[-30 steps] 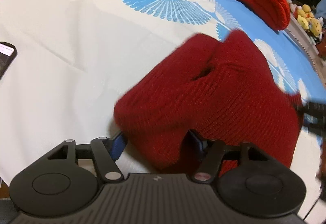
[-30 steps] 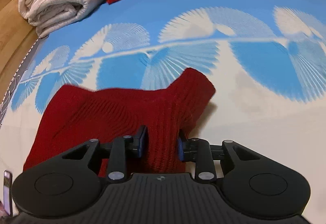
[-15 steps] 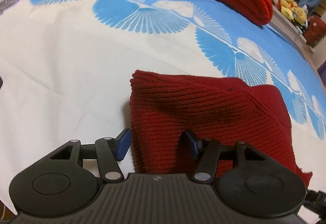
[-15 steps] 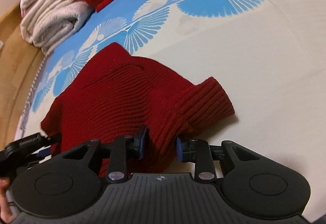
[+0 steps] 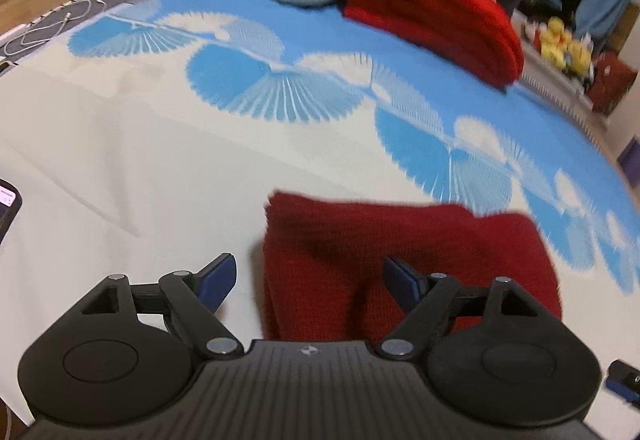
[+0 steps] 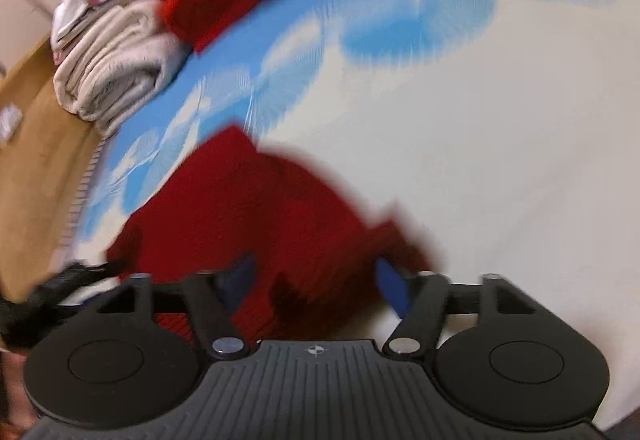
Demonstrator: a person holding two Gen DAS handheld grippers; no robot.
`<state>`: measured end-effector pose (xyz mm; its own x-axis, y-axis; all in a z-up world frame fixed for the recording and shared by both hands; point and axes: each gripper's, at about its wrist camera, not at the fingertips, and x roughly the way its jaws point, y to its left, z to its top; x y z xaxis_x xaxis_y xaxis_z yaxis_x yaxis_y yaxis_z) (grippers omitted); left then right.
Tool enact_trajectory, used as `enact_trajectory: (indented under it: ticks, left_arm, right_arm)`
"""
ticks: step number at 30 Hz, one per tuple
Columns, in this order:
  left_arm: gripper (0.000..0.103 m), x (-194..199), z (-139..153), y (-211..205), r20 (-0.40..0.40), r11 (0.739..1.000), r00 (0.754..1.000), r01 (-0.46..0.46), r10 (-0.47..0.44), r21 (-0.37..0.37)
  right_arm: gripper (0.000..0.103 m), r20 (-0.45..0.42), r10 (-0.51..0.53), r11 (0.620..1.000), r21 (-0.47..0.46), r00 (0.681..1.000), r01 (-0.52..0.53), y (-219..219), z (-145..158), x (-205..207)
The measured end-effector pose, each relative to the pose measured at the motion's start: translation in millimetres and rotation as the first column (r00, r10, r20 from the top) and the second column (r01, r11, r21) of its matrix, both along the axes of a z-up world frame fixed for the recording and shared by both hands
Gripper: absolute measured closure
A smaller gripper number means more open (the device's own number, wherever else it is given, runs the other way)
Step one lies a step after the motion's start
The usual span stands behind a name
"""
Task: Fold small clothes
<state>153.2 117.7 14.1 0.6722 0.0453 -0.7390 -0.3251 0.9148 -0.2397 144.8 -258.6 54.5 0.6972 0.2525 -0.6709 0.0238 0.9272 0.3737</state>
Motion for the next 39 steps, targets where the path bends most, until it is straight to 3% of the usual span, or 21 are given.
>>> enact_trajectory:
  ticks: [2,3,7,10,15,20,27,35,39]
  left_arm:
    - [0.018,-2,1,9,0.001,1.000,1.000,-0.023,0.023,-0.012]
    - [0.018,-1,0,13,-0.011,0.999,1.000,-0.025,0.024,-0.020]
    - [0.018,2,-7,15,-0.053,0.997,0.999,0.000,-0.004,-0.075]
    - [0.018,3,-9,2,-0.070,0.999,0.997,0.042,-0.043,-0.018]
    - [0.014,3,-16,-20,-0.101,0.992,0.989,0.114,-0.108,0.047]
    - [0.001,0,-17,-30,-0.093,0.988,0.987,0.139,-0.133,0.069]
    - [0.001,-4,-15,-29,-0.094,0.988,0.985,0.151,-0.148,0.025]
    - [0.001,-4,-21,-26,-0.121,0.990,0.983,0.140,-0.141,-0.020]
    - [0.000,-4,-37,-29,-0.160,0.989,0.977,0.130,-0.140,-0.070]
  right_arm:
    - [0.020,0.101,0.019,0.996,-0.084,0.995,-0.010,5,8,0]
    - [0.020,0.105,0.056,0.994,-0.095,0.993,-0.046,9,10,6]
    - [0.021,0.006,0.169,0.985,-0.028,0.986,-0.169,29,-6,49]
    - [0.021,-0.101,0.207,0.978,0.011,0.973,-0.207,45,-24,82]
    - [0.023,-0.169,0.184,0.983,0.027,0.968,-0.182,54,-46,115]
    - [0.023,-0.191,0.156,0.988,0.026,0.969,-0.154,58,-56,120]
    - [0.022,-0.212,0.128,0.992,0.039,0.969,-0.123,39,-51,113]
    - [0.016,-0.185,0.203,0.979,0.005,0.962,-0.206,32,-52,95]
    - [0.016,-0.243,0.195,0.981,0.072,0.950,-0.183,28,-55,103]
